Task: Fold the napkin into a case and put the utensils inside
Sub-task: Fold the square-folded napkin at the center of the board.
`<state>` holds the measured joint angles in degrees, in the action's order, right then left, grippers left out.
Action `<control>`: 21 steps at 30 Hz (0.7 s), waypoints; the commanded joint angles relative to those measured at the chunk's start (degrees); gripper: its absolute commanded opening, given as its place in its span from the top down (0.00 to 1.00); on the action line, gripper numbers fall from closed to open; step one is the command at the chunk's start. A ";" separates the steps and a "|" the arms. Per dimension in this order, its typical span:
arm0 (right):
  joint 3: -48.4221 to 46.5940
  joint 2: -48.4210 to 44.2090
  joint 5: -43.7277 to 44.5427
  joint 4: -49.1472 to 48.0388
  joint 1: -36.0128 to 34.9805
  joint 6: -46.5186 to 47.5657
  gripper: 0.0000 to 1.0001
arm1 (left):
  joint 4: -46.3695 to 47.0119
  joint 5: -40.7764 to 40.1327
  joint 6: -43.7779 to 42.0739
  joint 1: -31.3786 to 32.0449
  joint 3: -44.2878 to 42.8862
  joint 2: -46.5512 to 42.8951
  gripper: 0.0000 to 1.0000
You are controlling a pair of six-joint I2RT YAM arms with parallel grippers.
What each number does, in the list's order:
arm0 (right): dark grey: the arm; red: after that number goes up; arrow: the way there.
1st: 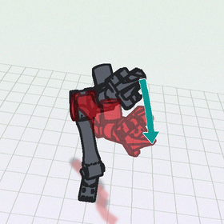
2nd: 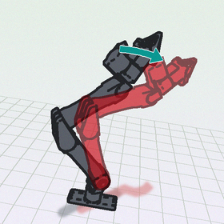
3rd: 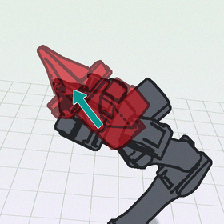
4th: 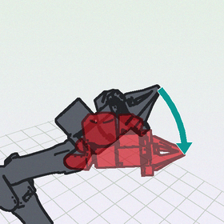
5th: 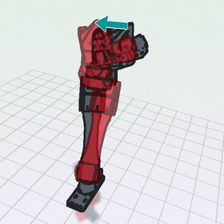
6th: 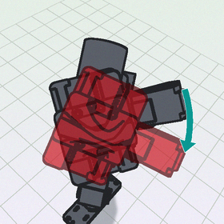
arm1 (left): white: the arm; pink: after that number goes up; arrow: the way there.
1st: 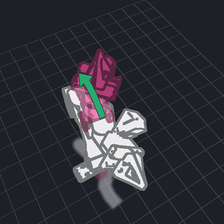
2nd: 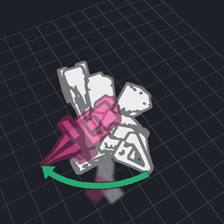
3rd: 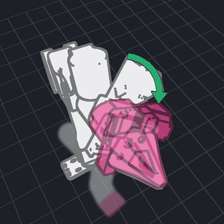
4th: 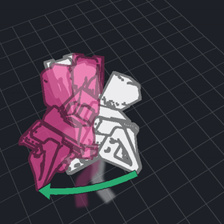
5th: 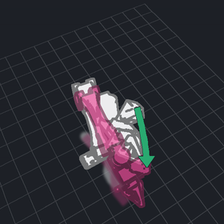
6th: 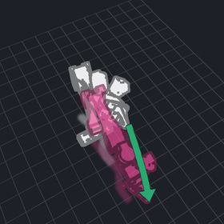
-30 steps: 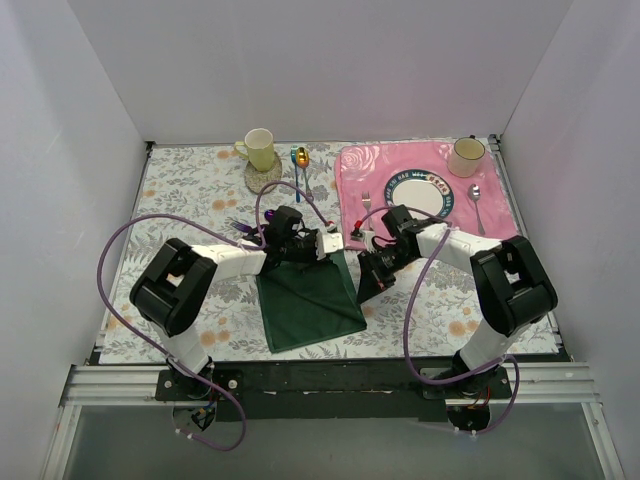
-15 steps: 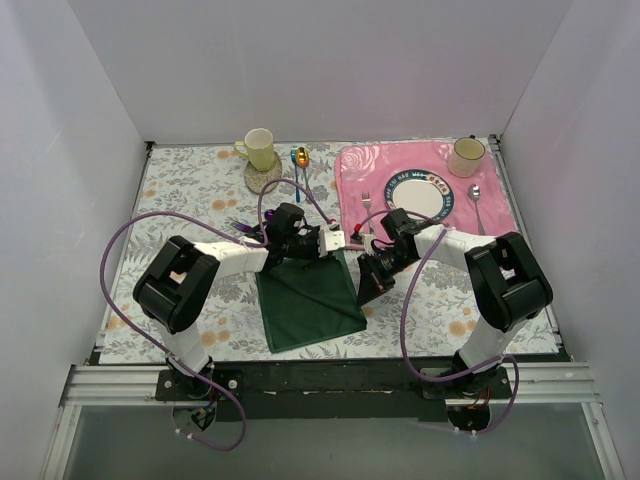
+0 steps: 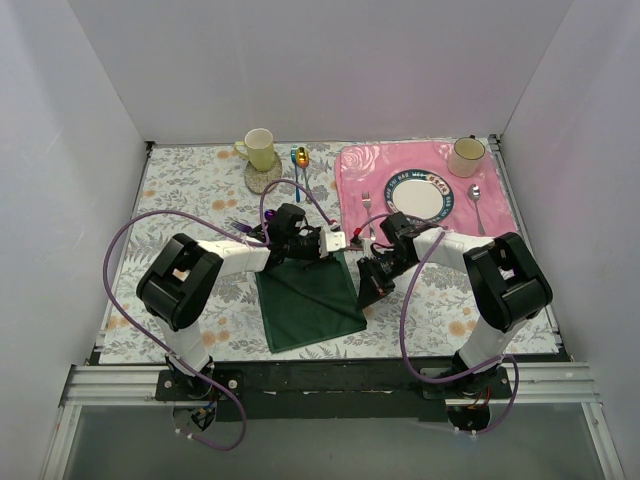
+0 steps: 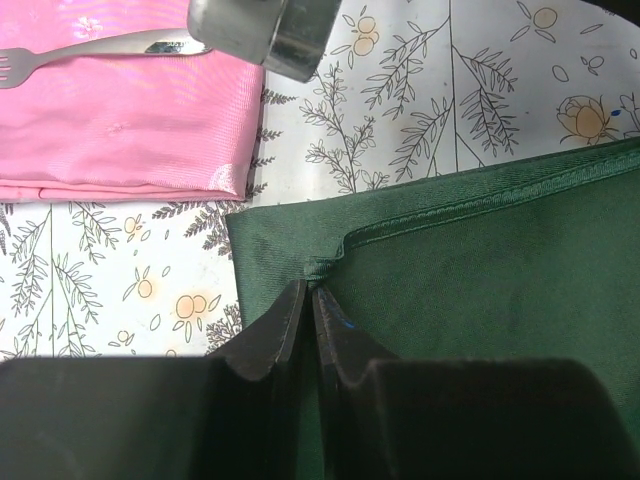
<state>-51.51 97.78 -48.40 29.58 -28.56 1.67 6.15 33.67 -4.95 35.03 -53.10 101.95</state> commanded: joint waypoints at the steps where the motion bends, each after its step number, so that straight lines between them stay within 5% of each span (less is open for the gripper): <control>1: 0.53 -0.13 -1.26 -1.46 -0.80 -0.44 0.90 | 1.40 1.05 -0.67 0.22 -1.92 -0.18 0.92; 11: 2.11 1.54 0.06 -2.51 -1.59 -0.53 0.92 | 1.23 1.14 -0.76 0.31 -2.36 0.44 0.86; 21: 2.29 2.86 0.50 -2.51 -1.68 -0.53 0.92 | -6.32 2.35 13.64 -5.40 -6.30 -6.85 0.52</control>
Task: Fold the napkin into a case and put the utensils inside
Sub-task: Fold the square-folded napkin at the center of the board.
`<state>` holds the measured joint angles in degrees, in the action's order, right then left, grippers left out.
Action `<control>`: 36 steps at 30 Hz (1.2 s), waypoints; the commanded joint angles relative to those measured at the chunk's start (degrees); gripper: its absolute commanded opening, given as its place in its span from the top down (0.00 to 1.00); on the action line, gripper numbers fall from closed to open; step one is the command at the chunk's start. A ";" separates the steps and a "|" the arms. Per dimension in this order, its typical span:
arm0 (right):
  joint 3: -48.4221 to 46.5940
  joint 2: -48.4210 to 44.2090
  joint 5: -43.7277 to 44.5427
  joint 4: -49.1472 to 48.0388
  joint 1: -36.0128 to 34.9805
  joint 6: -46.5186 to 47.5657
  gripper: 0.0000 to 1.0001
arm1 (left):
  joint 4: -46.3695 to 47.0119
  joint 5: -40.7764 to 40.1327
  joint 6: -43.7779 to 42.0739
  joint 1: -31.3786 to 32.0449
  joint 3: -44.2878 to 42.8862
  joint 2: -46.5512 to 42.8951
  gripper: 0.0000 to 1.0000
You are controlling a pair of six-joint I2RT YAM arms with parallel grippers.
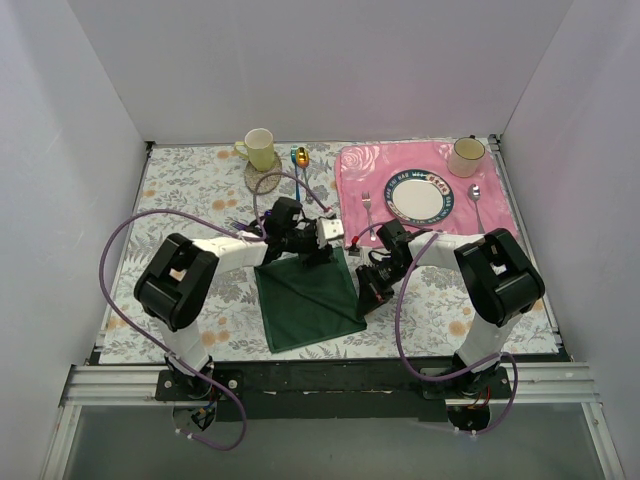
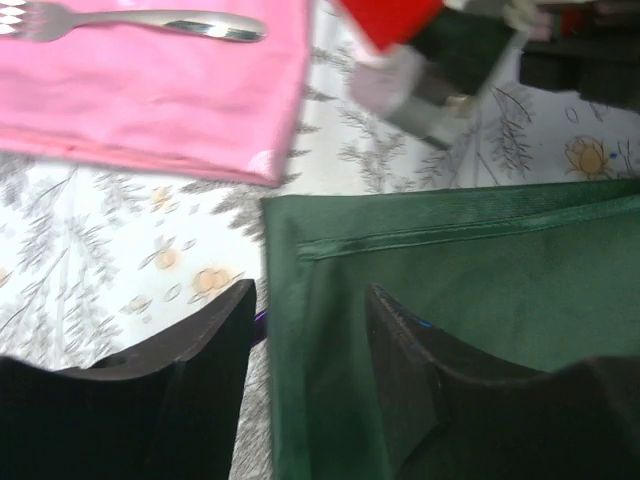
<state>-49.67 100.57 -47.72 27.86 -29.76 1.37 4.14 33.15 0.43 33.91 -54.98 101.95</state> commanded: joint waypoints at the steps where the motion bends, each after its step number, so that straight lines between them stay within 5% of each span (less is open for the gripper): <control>1: 0.54 0.15 -0.09 -0.79 -0.48 -0.22 0.92 | -9.02 3.76 9.49 -5.25 -4.78 -8.68 0.50; 9: 0.36 0.15 0.79 -0.79 -0.48 -0.49 0.92 | -27.06 11.67 15.65 -14.74 -1.72 -15.72 0.52; 21: 0.36 0.23 1.76 -0.43 -0.48 -0.14 0.93 | -36.12 15.28 16.27 -21.25 4.79 -20.04 0.64; 36: -0.34 -0.47 0.97 0.18 -0.39 0.13 0.93 | -29.20 13.52 16.45 -22.40 4.36 -11.52 0.67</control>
<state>-49.67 100.71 -45.60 27.44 -30.02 1.26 -27.75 46.35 17.34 11.81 -48.51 88.23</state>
